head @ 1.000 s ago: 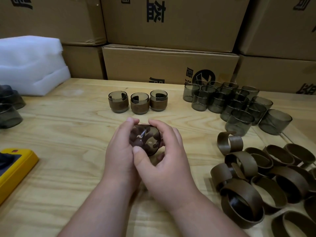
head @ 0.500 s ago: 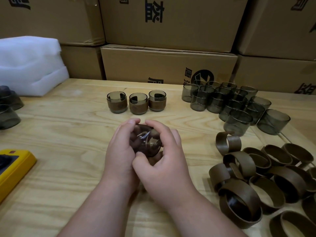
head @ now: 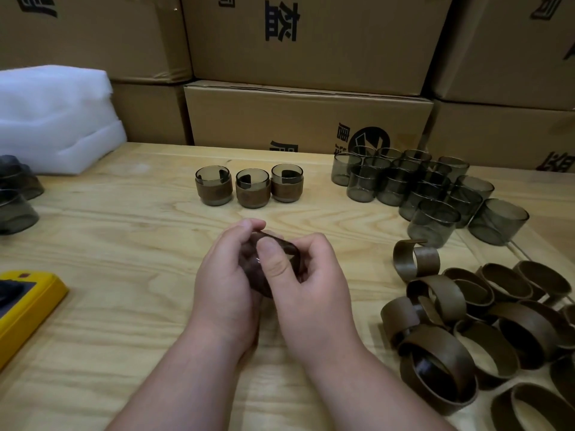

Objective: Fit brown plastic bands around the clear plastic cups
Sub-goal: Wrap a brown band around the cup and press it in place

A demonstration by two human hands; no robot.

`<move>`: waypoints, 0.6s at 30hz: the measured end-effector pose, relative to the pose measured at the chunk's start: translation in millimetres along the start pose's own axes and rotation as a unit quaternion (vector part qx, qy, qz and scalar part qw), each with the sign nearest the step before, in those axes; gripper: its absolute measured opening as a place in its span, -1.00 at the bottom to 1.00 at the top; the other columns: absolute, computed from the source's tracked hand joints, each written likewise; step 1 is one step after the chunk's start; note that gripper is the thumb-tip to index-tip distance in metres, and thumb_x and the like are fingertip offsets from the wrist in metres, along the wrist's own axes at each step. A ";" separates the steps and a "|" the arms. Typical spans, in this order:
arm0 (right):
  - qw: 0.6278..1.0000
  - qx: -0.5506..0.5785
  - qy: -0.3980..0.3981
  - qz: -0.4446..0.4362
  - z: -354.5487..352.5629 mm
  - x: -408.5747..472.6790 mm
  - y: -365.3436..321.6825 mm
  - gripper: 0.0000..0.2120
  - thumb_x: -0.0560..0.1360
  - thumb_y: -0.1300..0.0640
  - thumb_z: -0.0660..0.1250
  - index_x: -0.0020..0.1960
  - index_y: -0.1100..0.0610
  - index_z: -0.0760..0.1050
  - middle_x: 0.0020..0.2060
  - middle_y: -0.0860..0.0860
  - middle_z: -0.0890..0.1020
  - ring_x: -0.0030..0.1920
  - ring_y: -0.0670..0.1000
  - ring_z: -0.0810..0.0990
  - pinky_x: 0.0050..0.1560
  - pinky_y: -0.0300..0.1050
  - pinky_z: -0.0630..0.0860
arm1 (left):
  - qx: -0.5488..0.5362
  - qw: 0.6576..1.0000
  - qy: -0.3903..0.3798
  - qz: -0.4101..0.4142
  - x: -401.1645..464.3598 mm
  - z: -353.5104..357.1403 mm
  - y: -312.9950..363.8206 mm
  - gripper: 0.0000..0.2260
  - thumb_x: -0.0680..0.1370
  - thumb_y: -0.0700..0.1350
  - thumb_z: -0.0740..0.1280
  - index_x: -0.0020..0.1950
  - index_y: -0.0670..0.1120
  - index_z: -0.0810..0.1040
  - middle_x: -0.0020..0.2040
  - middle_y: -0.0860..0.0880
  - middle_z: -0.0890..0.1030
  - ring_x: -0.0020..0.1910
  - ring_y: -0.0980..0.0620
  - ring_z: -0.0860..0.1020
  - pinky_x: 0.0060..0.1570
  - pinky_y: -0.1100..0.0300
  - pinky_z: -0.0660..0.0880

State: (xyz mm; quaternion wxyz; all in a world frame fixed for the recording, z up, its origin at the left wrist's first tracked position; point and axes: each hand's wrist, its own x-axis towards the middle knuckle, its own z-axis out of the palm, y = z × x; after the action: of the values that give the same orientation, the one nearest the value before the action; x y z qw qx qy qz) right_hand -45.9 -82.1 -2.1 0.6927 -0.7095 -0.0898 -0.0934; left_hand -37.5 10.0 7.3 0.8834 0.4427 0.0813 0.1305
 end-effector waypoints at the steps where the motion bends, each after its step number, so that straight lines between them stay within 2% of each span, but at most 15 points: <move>1: 1.000 0.011 0.004 0.000 0.2 0.4 0.3 -0.54 0.29 -0.43 0.39 -0.06 -0.08 0.51 -0.16 -0.16 0.72 -0.13 -0.15 0.70 -0.13 -0.21 0.60 | 0.003 1.000 -0.001 0.005 0.2 -0.1 -0.5 -0.76 0.62 -0.07 0.28 -0.17 -0.01 0.69 -0.13 -0.17 0.62 -0.12 -0.17 0.59 0.00 -0.08 0.50; 5: 0.999 0.026 0.013 -0.013 0.7 1.6 0.5 -0.61 0.37 -0.40 0.36 -0.11 -0.09 0.53 -0.24 -0.16 0.70 -0.19 -0.17 0.67 -0.18 -0.28 0.55 | -0.015 1.000 -0.008 0.000 2.5 -0.5 -0.7 -0.74 0.61 -0.09 0.28 -0.22 -0.02 0.67 -0.19 -0.15 0.62 -0.22 -0.12 0.62 -0.19 0.03 0.60; 8: 0.999 0.016 0.021 -0.028 -0.2 2.7 1.6 -0.63 0.45 -0.37 0.29 -0.14 -0.06 0.53 -0.29 -0.16 0.67 -0.24 -0.19 0.62 -0.20 -0.31 0.50 | -0.026 1.000 -0.003 -0.007 3.3 -1.8 -0.6 -0.72 0.62 -0.08 0.27 -0.24 -0.02 0.67 -0.28 -0.11 0.62 -0.34 -0.05 0.62 -0.32 0.12 0.61; 11: 0.999 0.009 0.020 -0.038 -0.9 3.9 3.5 -0.71 0.58 -0.18 0.25 -0.16 -0.01 0.55 -0.27 -0.17 0.67 -0.22 -0.19 0.62 -0.19 -0.34 0.48 | -0.043 0.999 0.004 -0.022 4.6 -2.3 1.5 -0.75 0.63 -0.06 0.25 -0.17 -0.07 0.64 -0.31 -0.12 0.62 -0.37 -0.05 0.63 -0.37 0.16 0.60; 15: 0.999 0.020 -0.007 -0.033 0.0 4.1 3.8 -0.74 0.62 0.00 0.19 -0.04 -0.06 0.65 -0.19 -0.20 0.71 -0.17 -0.19 0.64 -0.15 -0.28 0.51 | -0.058 0.997 0.018 -0.053 9.6 -4.5 4.3 -0.76 0.67 -0.02 0.20 -0.05 -0.12 0.57 -0.25 -0.18 0.65 -0.28 -0.12 0.67 -0.25 0.08 0.64; 18: 0.999 0.024 -0.027 -0.018 1.3 4.1 5.3 -0.73 0.59 0.01 0.19 0.10 -0.08 0.67 0.03 -0.13 0.72 0.08 -0.09 0.67 0.11 0.01 0.61 | -0.082 0.993 0.027 -0.082 9.8 -4.9 7.0 -0.73 0.68 0.03 0.18 0.06 -0.12 0.56 -0.04 -0.21 0.66 -0.04 -0.21 0.68 0.11 -0.11 0.60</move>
State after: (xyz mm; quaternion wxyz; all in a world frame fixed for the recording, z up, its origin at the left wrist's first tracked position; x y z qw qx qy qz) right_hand -40.6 -81.0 -6.2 0.7052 -0.6931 -0.1237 -0.0842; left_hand -30.6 20.8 9.7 0.9220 0.3567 0.1304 0.0758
